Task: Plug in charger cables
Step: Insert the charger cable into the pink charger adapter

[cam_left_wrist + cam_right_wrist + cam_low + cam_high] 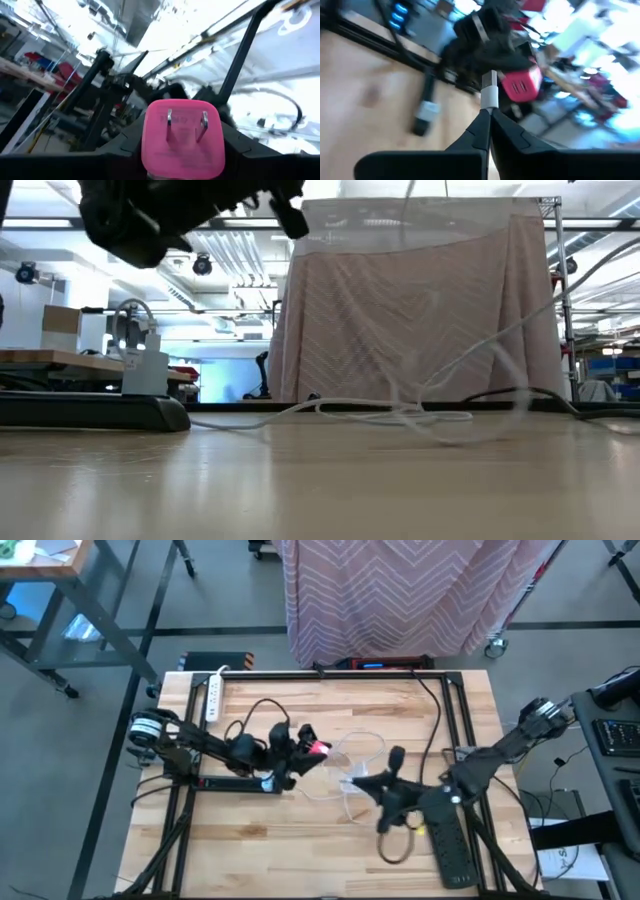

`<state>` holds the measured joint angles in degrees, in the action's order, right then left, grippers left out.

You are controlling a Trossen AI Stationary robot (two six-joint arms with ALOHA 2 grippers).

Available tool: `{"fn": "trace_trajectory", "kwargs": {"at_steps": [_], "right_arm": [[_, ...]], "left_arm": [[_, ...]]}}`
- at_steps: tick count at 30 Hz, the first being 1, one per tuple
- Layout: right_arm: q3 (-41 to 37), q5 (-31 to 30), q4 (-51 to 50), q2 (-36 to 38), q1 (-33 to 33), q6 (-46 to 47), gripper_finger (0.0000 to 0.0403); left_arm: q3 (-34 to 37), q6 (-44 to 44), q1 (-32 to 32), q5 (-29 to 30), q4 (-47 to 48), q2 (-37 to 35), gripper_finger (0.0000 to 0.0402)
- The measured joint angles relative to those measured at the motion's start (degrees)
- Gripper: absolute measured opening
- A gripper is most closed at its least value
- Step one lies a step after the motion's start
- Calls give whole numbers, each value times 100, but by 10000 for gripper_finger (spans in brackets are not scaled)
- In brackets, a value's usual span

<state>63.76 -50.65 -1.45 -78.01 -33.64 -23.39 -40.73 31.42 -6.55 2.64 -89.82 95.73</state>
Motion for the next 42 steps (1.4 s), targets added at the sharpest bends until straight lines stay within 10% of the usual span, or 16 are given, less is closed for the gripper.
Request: {"fn": "trace_trajectory", "kwargs": {"at_steps": [14, 21, 27, 36, 42], "right_arm": [[201, -994, 1113, -1086, 548, -1249, 1], [248, -498, 629, -858, 583, 35, 0], [112, 1862, -431, -9, 769, 2591, 0], [-775, 6548, 1122, 305, 1535, 3731, 0], [-993, 7401, 1505, 226, 1550, 3360, 0]], "left_arm": [[306, 259, -132, 308, -2, -192, 131], [327, -19, -157, 344, -4, -199, 131], [334, -825, -155, -597, 3, -238, 131], [-243, -2300, -228, -2016, 1722, -417, 135], [-806, -2522, -385, -2019, 3026, -534, 135]]}}
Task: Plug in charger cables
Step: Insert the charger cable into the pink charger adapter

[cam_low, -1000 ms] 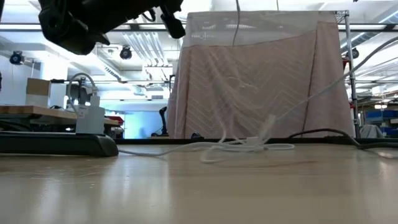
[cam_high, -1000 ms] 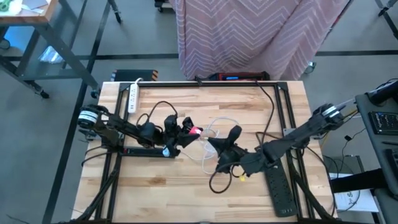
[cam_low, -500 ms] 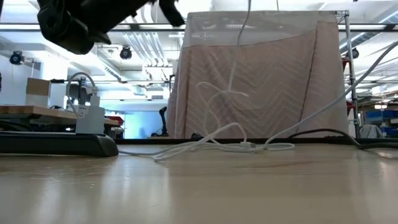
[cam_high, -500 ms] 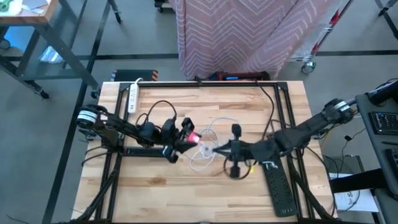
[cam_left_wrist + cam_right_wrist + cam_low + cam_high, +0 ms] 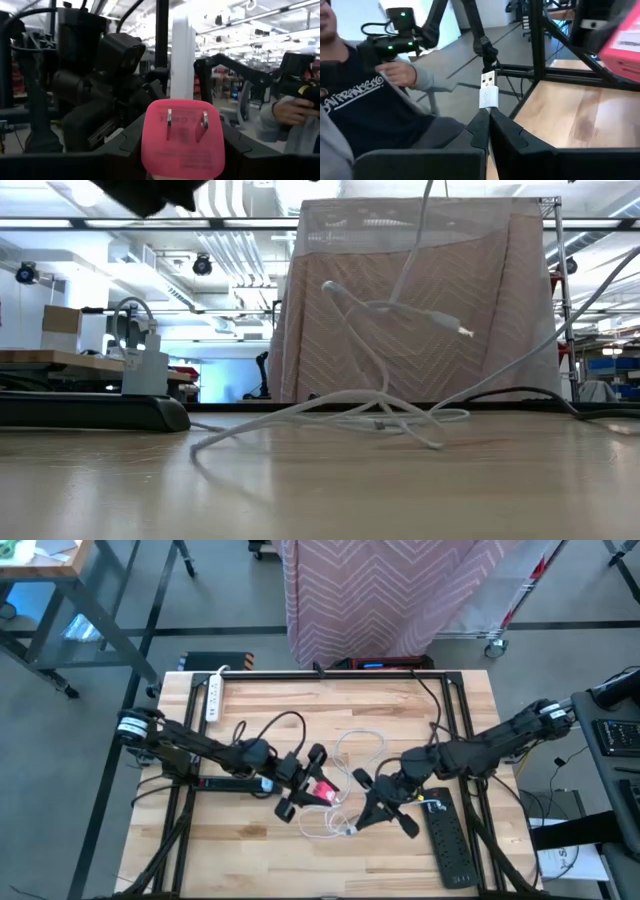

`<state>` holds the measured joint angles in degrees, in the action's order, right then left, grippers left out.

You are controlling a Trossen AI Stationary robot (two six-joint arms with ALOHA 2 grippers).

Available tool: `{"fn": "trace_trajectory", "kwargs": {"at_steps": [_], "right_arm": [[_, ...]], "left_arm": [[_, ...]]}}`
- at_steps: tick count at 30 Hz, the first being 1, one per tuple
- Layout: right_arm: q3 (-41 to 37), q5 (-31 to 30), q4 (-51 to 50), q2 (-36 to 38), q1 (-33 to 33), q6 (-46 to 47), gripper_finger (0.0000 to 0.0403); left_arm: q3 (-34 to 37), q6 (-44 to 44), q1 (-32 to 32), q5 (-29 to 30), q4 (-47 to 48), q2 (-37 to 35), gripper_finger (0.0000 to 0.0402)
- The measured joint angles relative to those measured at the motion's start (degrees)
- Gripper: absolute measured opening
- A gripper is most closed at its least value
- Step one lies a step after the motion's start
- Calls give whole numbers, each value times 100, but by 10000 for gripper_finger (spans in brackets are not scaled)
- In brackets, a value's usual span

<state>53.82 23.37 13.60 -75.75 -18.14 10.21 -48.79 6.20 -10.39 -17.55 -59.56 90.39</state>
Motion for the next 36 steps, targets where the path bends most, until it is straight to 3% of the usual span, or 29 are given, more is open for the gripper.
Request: {"fn": "trace_trajectory", "kwargs": {"at_steps": [4, 8, 10, 16, 20, 22, 27, 31, 36], "right_arm": [[0, -142, 34, -33, 8, -87, 0], [0, -1100, -44, -35, -65, -405, 0], [12, -1998, -244, -6, -159, -709, 0], [206, -5851, -746, -104, -562, -2026, 0], [267, -7117, -689, -321, -723, -2683, 0], [317, -7703, -688, -412, -756, -2928, 0], [513, -8731, -690, -834, -727, -3569, 0], [873, -9407, -361, -1357, -696, -4608, 0], [1500, -10113, -43, -2039, -699, -5795, 0]], "left_arm": [[-310, -190, -96, 313, 715, -37, 135], [-412, -7, -236, 854, 662, -53, 137], [-398, 215, -311, 1256, 619, -144, 136], [-243, 618, -607, 3314, 484, -320, 136], [-12, 1340, -686, 4774, 401, -310, 137], [143, 1767, -669, 5160, 262, -310, 137], [345, 3081, -458, 5362, -65, -310, 137], [375, 4402, -194, 5155, -25, -307, 137], [375, 5110, 75, 5052, 4, -322, 137]]}}
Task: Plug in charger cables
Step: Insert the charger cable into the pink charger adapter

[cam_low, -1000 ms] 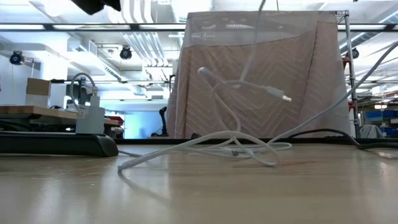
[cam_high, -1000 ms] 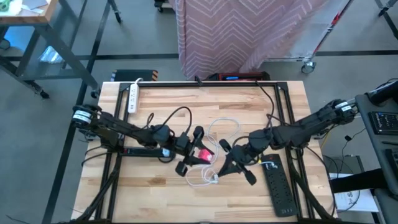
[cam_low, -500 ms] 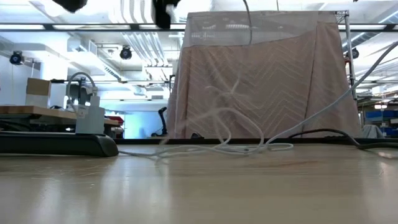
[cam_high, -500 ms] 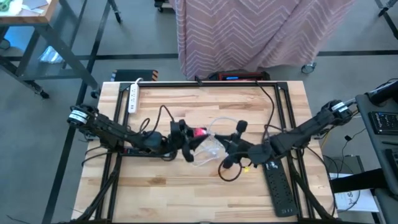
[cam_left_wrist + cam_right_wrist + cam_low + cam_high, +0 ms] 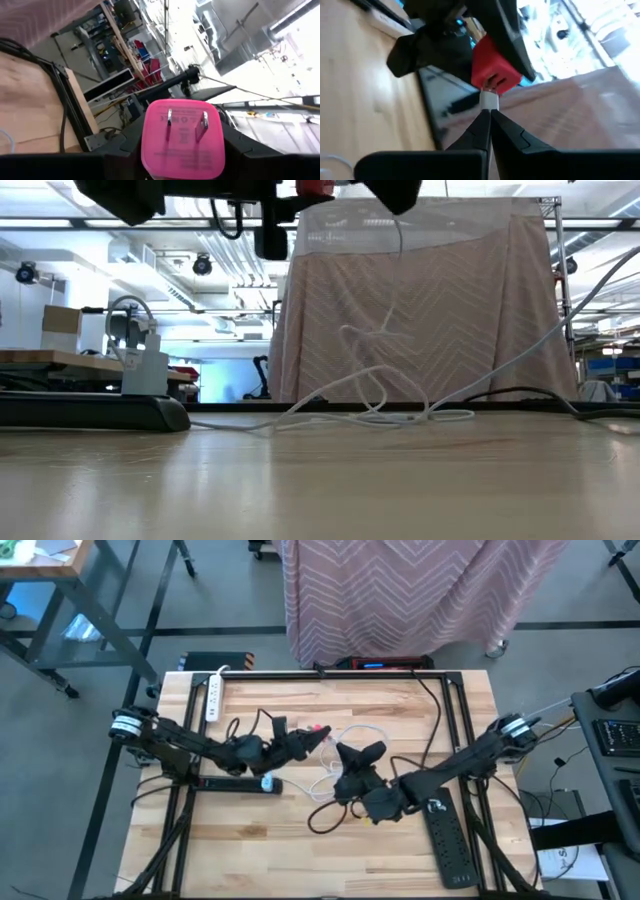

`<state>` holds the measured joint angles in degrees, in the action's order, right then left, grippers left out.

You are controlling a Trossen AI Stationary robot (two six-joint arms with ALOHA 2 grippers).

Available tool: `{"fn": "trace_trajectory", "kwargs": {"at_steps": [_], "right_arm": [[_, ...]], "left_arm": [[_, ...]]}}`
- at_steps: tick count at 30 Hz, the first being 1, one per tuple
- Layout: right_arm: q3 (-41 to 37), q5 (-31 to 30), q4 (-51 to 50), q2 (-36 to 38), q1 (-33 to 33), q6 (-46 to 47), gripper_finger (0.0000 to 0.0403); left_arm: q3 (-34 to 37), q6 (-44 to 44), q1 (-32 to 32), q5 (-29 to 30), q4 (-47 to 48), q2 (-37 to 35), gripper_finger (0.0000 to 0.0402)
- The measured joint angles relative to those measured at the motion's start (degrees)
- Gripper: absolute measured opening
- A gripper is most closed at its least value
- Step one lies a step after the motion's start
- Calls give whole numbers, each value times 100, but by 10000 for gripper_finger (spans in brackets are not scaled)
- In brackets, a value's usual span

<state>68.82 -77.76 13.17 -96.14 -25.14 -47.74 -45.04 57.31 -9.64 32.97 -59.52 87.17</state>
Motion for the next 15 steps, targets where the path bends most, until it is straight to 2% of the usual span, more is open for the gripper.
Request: {"fn": "trace_trajectory", "kwargs": {"at_steps": [2, 10, 15], "right_arm": [[128, -203, -77, -131, -1, -213, 0], [192, -169, -101, -204, 116, -708, 0], [226, -108, -89, -196, 268, -1171, 0]], "left_arm": [[0, 19, 48, 35, 8, -21, 137], [17, 25, 85, 551, 232, -28, 137], [15, 343, 144, 549, 550, -28, 139]]}}
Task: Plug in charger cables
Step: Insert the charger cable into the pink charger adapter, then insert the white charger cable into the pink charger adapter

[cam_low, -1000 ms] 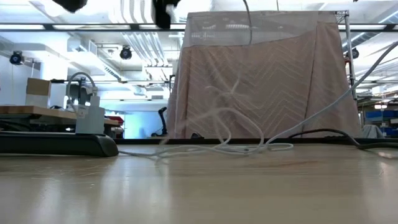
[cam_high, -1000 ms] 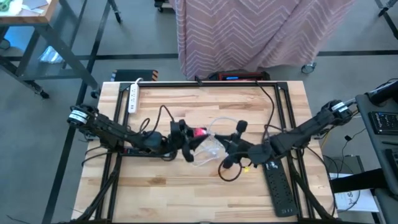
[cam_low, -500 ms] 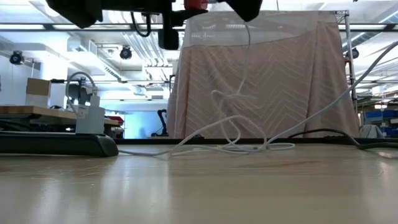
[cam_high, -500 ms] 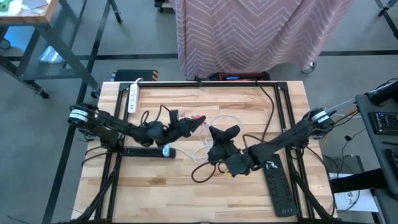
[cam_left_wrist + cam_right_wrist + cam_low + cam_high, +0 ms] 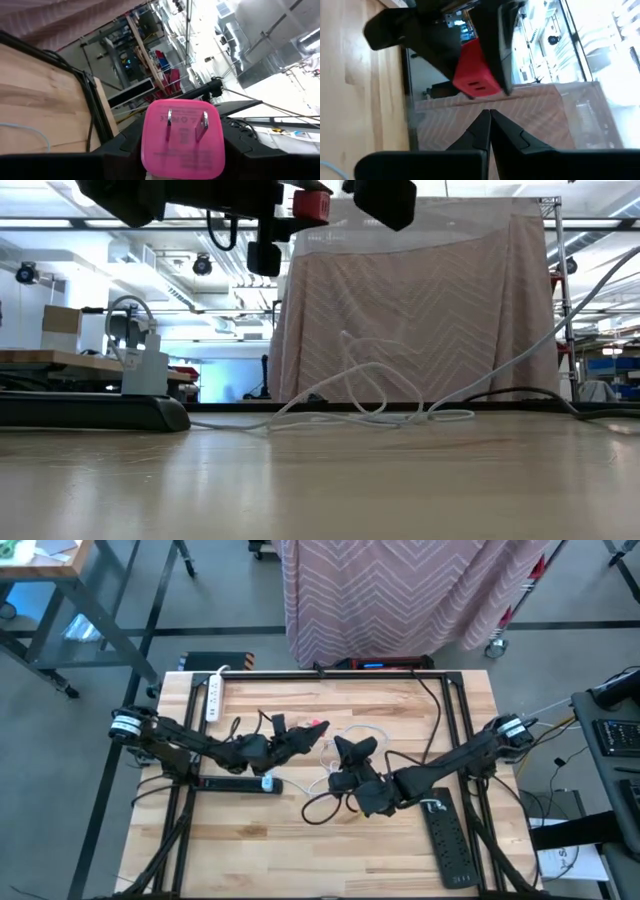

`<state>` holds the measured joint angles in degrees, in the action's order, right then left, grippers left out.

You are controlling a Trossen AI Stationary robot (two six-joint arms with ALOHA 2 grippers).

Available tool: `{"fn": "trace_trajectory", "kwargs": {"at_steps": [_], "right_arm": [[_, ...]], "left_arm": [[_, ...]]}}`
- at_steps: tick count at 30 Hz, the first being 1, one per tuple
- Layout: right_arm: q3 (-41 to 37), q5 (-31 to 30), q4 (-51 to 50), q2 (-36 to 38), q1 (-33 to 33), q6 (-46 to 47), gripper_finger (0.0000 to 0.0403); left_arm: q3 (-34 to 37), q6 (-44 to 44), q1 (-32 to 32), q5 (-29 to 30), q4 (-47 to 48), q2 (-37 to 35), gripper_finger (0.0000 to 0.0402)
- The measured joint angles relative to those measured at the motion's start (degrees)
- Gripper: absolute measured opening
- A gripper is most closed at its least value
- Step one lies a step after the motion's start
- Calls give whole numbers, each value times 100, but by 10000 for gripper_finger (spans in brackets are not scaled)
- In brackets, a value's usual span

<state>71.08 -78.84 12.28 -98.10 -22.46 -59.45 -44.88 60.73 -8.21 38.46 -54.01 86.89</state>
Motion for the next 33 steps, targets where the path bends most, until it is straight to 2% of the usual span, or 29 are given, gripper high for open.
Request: {"fn": "trace_trajectory", "kwargs": {"at_steps": [9, 12, 15, 17, 19, 21, 23, 25, 28, 30, 33], "right_arm": [[12, 128, 0, -18, 111, -139, 0], [10, 138, -31, 13, 107, 275, 0], [6, 196, -771, 57, 70, 1087, 0], [2, 953, -1790, 112, 57, 2435, 0], [-16, 2528, -2759, 222, 120, 4141, 0], [-28, 4204, -2935, 243, 324, 5387, 0], [-107, 5354, -2895, 191, 483, 6014, 0], [-120, 5971, -2447, -8, 563, 6385, 0], [-118, 6477, -1877, -290, 600, 6543, 0], [-8, 6625, -1562, -503, 639, 6561, 0], [378, 6728, -1621, -872, 748, 6676, 0]], "left_arm": [[10, -285, 6, -38, 15, -124, 139], [132, -660, 6, -48, 223, -382, 140], [368, -1096, -11, -58, 785, -785, 139], [607, -1215, -65, 24, 1093, -1055, 139], [886, -1273, -125, 97, 1302, -1300, 141], [1146, -1499, -169, 96, 1317, -1502, 143], [1374, -1806, -203, 111, 1308, -1667, 143], [1552, -2149, -214, 107, 1306, -1776, 140], [1675, -2652, -212, 160, 1302, -1863, 139], [1717, -2932, -207, 323, 1309, -1942, 143], [1655, -3285, -175, 350, 1346, -2123, 149]]}}
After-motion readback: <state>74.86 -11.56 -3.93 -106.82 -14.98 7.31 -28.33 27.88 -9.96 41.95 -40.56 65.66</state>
